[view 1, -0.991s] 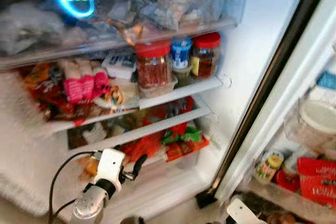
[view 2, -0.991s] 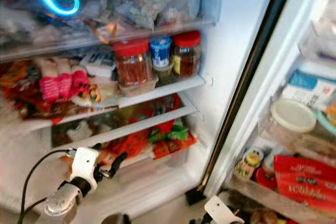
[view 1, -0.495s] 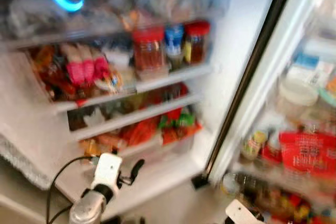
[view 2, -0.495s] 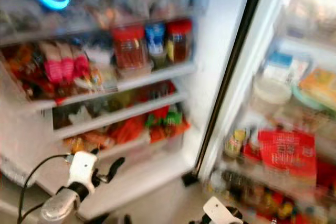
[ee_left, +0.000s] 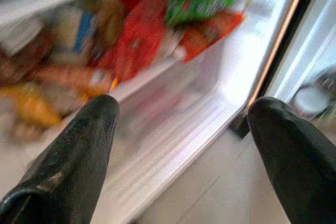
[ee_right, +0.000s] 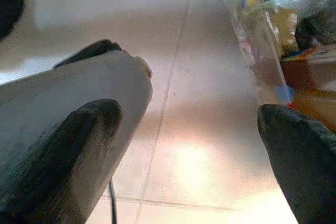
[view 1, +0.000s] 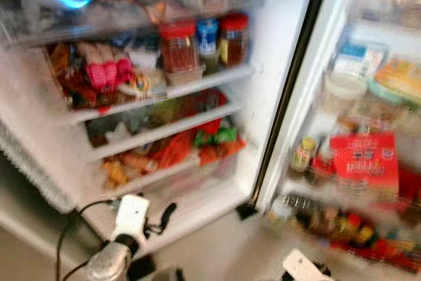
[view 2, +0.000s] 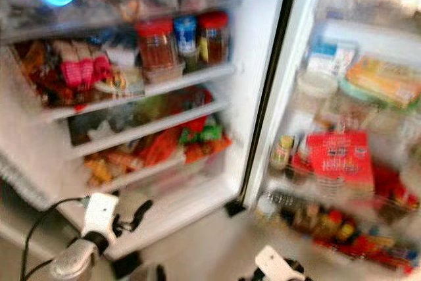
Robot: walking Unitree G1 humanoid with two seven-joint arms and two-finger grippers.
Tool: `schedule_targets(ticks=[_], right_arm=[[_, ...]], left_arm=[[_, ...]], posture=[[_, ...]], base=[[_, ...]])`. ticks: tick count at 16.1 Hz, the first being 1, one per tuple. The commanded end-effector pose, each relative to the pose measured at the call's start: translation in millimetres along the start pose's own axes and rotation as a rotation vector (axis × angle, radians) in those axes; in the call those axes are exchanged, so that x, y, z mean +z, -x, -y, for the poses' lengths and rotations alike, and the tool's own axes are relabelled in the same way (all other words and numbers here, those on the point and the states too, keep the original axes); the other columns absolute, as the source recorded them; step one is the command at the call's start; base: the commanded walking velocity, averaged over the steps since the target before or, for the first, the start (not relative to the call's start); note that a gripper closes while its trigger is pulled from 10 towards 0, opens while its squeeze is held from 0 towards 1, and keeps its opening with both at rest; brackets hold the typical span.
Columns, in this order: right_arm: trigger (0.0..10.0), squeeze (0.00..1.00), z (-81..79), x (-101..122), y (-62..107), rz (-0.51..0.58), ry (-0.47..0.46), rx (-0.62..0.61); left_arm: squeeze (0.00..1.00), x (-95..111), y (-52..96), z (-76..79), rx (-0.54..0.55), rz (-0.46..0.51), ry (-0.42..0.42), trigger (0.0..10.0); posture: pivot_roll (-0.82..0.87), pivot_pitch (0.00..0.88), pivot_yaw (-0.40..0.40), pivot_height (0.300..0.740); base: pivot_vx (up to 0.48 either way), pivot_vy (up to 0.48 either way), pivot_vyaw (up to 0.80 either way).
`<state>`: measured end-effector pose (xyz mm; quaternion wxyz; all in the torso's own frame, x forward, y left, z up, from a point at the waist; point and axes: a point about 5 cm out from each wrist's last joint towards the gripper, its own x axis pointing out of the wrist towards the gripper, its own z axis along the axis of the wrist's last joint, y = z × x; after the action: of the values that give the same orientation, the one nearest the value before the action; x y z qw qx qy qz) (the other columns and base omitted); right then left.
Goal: Restocking fridge
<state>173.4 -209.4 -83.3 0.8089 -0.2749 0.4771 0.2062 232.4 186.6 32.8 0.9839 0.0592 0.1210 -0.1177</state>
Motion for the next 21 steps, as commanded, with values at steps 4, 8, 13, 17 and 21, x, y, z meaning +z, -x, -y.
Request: schedule_targets(ticks=[4, 8, 13, 17, 21], right_arm=[[10.0, 0.00, -29.0, -30, 2.7, -0.127, 0.008, 0.109], [10.0, 0.00, -29.9, -30, 2.5, -0.126, 0.005, 0.107], [10.0, 0.00, -31.0, -39, 4.1, -0.119, -0.457, -0.013], [10.0, 0.00, -33.6, -38, 3.8, -0.077, -0.668, -0.052], [10.0, 0.00, -34.1, -40, 4.1, -0.090, -0.694, -0.061]], left_arm=[[0.00, -14, 1.2, -3.0, 0.029, -0.051, 0.055, 10.0], [0.00, -50, 8.3, -11.9, 0.083, -0.205, 0.085, 10.0], [0.00, -96, 10.4, -15.5, 0.188, -0.491, 0.213, 10.0], [0.00, -123, 25.2, -0.7, 0.128, -0.707, 0.129, 10.0], [0.00, -122, 21.8, 4.9, 0.107, -0.710, 0.119, 10.0]], posture=[[0.02, 0.000, 0.009, 0.638], [0.02, 0.000, 0.012, 0.638], [0.03, 0.000, -0.002, 0.638], [0.00, 0.000, 0.005, 0.638], [-0.01, 0.000, 0.009, 0.663]], base=[[-0.317, 0.000, 0.00], [-0.147, 0.000, 0.00], [0.000, 0.000, 0.00], [0.000, 0.000, 0.00], [0.000, 0.000, 0.00]])
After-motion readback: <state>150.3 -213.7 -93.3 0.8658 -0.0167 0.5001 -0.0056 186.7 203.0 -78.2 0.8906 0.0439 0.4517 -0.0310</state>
